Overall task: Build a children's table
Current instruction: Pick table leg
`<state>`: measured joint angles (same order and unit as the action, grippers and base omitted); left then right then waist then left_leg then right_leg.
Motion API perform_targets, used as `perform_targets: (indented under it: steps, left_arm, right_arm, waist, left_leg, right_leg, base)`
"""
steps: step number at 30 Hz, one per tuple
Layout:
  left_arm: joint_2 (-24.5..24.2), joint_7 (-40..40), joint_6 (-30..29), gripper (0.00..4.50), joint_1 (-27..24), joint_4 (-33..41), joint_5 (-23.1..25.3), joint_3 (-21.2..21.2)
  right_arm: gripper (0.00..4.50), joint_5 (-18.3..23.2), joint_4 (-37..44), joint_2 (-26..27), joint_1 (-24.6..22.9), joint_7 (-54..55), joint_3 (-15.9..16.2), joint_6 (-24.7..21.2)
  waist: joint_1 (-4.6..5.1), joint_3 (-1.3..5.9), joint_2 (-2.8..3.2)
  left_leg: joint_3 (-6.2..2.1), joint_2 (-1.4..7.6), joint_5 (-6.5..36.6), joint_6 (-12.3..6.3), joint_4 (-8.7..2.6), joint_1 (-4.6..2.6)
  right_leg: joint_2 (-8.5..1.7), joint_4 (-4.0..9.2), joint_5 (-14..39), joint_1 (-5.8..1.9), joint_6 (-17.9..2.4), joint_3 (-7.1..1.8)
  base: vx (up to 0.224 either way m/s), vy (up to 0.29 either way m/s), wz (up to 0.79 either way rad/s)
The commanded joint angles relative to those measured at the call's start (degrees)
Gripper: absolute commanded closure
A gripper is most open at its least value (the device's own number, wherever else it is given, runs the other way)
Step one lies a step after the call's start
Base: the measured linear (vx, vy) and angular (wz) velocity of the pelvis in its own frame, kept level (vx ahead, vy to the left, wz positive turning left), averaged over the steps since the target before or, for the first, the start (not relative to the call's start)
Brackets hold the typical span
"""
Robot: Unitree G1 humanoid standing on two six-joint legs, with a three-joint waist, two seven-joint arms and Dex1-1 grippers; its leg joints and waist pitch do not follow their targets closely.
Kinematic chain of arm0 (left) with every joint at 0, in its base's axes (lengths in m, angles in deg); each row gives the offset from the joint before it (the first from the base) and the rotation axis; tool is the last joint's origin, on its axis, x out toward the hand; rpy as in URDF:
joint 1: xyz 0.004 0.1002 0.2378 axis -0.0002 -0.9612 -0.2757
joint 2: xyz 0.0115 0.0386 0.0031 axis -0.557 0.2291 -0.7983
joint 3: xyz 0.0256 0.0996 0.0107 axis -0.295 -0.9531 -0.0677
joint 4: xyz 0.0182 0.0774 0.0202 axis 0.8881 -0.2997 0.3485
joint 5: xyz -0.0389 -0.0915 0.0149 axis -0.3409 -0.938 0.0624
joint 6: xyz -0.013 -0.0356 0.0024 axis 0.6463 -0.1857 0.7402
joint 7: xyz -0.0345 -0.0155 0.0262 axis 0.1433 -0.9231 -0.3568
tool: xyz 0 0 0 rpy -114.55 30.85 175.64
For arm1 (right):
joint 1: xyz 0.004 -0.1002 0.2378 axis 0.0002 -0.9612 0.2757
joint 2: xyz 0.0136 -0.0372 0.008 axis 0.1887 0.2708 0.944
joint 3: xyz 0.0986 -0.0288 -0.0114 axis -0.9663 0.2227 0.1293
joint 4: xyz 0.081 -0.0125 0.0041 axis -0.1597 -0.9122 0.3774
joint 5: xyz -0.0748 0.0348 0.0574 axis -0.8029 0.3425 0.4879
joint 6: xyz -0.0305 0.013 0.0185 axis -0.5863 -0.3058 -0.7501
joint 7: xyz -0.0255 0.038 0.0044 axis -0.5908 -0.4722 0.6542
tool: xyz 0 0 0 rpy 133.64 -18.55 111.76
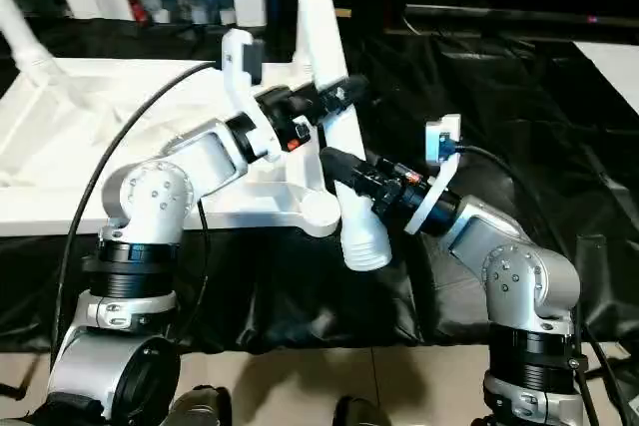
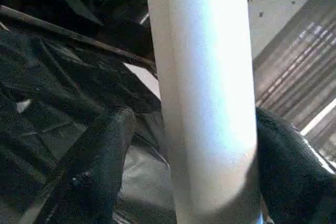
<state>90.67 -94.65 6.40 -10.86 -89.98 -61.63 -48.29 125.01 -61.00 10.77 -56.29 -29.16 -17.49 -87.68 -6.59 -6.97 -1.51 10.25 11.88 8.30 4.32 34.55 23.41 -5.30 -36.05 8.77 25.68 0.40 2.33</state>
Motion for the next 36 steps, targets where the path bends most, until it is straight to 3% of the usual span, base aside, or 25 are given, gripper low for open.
perform_targets:
  steps: [1,10,18,25,26,29,36]
  left_arm:
    - [0.5,1.0,0.3,1.18,1.1,-0.7,-0.7,0.5]
    - [1.1,-0.3,0.3,1.99,0.6,-0.2,-1.7,-0.6]
    - [1.7,-1.0,0.5,2.52,0.5,-0.1,-2.6,-1.1]
    - [1.4,0.0,0.4,2.66,1.0,-0.9,-2.6,-0.9]
    - [1.2,-0.1,0.5,2.67,1.0,-0.9,-2.6,-0.9]
    - [0.5,-0.8,1.5,2.68,1.4,-1.1,-1.9,-1.5]
    - [-3.5,-5.1,4.8,2.69,3.2,-1.6,2.6,-5.9]
  right_arm:
    - [2.70,0.8,1.0,-0.8,0.6,-0.7,0.2,1.1]
    - [2.70,1.0,0.8,-1.4,0.8,-0.6,0.6,1.6]
    - [2.70,1.0,0.6,-1.7,1.1,-0.4,0.9,2.1]
    - [2.70,0.8,0.6,-2.4,0.9,-0.6,1.2,2.6]
    - [2.35,0.7,0.7,-2.5,0.9,-0.6,1.3,2.8]
    - [1.98,0.3,0.7,-2.9,0.9,-0.6,1.6,3.1]
    - [1.52,-1.3,1.2,-6.2,1.1,-0.9,3.2,1.7]
  waist:
    - [-0.31,6.38,-0.98]
    - [-0.37,6.40,-0.71]
    - [-0.36,6.90,-0.62]
    - [-0.37,7.11,-0.54]
    - [-0.35,7.10,-0.57]
    - [-0.39,7.19,-0.48]
    - [-0.46,7.27,-0.53]
  left_leg:
    - [0.33,-0.10,9.6,-1.94,-3.14,-0.96]
    - [-0.04,-0.04,12.1,-0.58,-3.51,-1.19]
    - [-0.02,0.05,9.8,-1.40,-3.45,-1.07]
    - [0.03,0.00,11.7,-1.07,-3.48,-1.21]
    - [0.02,-0.01,11.8,-1.00,-3.51,-1.17]
    - [-0.04,-0.03,12.7,-0.67,-3.54,-1.28]
    - [-0.13,-0.19,12.6,-0.31,-3.61,-1.22]
  right_leg:
    - [-1.56,5.06,17.0,-4.27,-8.3,-1.02]
    - [-1.80,5.76,21.4,-4.42,-6.7,-0.66]
    - [-1.67,5.17,14.7,-4.67,-9.2,-0.66]
    - [-1.68,5.66,17.9,-4.56,-7.9,-0.60]
    - [-1.65,5.67,18.2,-4.58,-7.8,-0.58]
    - [-1.65,5.96,20.5,-4.48,-6.7,-0.47]
    - [-1.58,6.28,22.4,-4.37,-4.6,-0.39]
  base:
    - [0.000,0.000,0.00]
    - [0.000,0.000,0.00]
    - [0.000,0.000,0.00]
    - [0.000,0.000,0.00]
    - [0.000,0.000,0.00]
    - [0.000,0.000,0.00]
    - [0.000,0.000,0.00]
